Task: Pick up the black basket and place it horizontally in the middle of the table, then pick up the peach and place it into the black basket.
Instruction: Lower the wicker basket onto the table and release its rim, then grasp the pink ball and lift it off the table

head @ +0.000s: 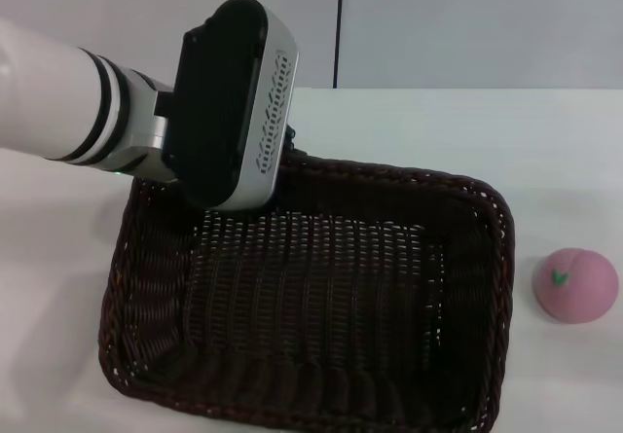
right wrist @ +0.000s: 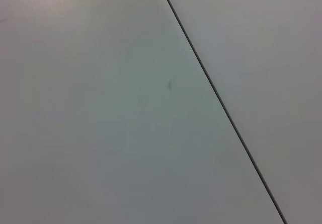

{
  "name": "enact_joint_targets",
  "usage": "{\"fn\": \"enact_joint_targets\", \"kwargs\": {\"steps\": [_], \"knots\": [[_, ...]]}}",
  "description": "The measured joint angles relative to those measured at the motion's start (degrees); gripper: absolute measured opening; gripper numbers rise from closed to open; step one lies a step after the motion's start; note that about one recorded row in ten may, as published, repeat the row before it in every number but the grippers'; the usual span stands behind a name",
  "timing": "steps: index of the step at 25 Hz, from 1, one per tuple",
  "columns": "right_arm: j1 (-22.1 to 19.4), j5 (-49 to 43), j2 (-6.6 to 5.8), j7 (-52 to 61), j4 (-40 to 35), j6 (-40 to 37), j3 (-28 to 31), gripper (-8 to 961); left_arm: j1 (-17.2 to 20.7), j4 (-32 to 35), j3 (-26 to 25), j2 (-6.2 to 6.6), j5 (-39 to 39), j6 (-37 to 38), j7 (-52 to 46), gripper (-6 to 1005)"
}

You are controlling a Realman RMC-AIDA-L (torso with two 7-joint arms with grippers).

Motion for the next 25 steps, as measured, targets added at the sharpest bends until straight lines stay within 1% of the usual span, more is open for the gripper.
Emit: {"fn": "enact_joint_targets", "kwargs": {"steps": [6, 11, 12, 13, 14, 15, 16, 18, 19, 20, 21, 23, 24, 25], "knots": [[-0.29, -0.01, 0.0, 1.6, -0.55, -0.03, -0.06, 732, 0.54, 0.11, -1.33, 0.07, -0.09, -0.28, 0.01, 342], [-1.22, -0.62, -0.09, 2.24, -2.14, -0.1, -0.51, 732, 1.13, 0.25, -2.34, 0.07, -0.44, -1.05, -0.55, 586], [-1.69, -1.27, -0.15, 2.77, -3.02, -0.12, -0.51, 732, 2.07, 0.16, -6.14, 0.01, -3.92, -2.8, -1.69, 596], [-2.27, -2.53, -0.22, 3.76, -4.38, -0.07, -0.55, 732, 2.71, -0.16, -8.64, 0.02, -6.85, -3.48, -1.74, 605], [-3.95, -6.64, -0.59, 8.24, -9.06, 0.66, -0.55, 732, 3.19, -0.39, -10.47, 0.07, -8.88, -3.95, -1.73, 615], [-3.95, -6.64, -0.59, 8.24, -9.06, 0.66, -0.55, 732, 3.94, -0.93, -13.11, 0.09, -12.51, -4.73, -1.62, 615], [-5.06, -9.93, -0.88, 12.38, -12.87, 1.5, -0.57, 732, 4.95, -1.78, -16.33, 0.13, -17.54, -5.7, -1.27, 615], [-6.88, -17.55, -1.74, 23.18, -21.94, 3.31, -0.36, 732, 6.83, -4.23, -22.16, 0.18, -27.36, -7.42, -0.38, 614], [-8.12, -25.93, -2.79, 37.01, -31.89, 4.73, 0.11, 732, 7.88, -6.01, -24.56, 0.18, -32.3, -7.97, 0.43, 614], [-8.12, -25.93, -2.79, 37.01, -31.89, 4.73, 0.11, 732, 8.88, -8.07, -27.06, 0.2, -37.48, -8.55, 1.66, 614], [-8.54, -30.35, -3.33, 44.64, -36.87, 5.08, 0.47, 732, 9.97, -10.53, -29.21, 0.22, -42.63, -8.79, 3.52, 614], [-8.32, -39.23, -4.43, 59.62, -47.31, 4.69, 1.78, 732, 11.61, -16.0, -32.2, 0.24, -50.71, -8.89, 8.6, 614], [-7.03, -47.77, -5.61, 71.38, -56.12, 2.58, 3.4, 732, 13.42, -23.11, -34.42, 0.24, -60.27, -8.23, 15.81, 614], [-7.03, -47.77, -5.61, 71.38, -56.12, 2.58, 3.4, 732, 13.42, -23.11, -34.42, 0.24, -60.27, -8.23, 15.81, 614]]}}
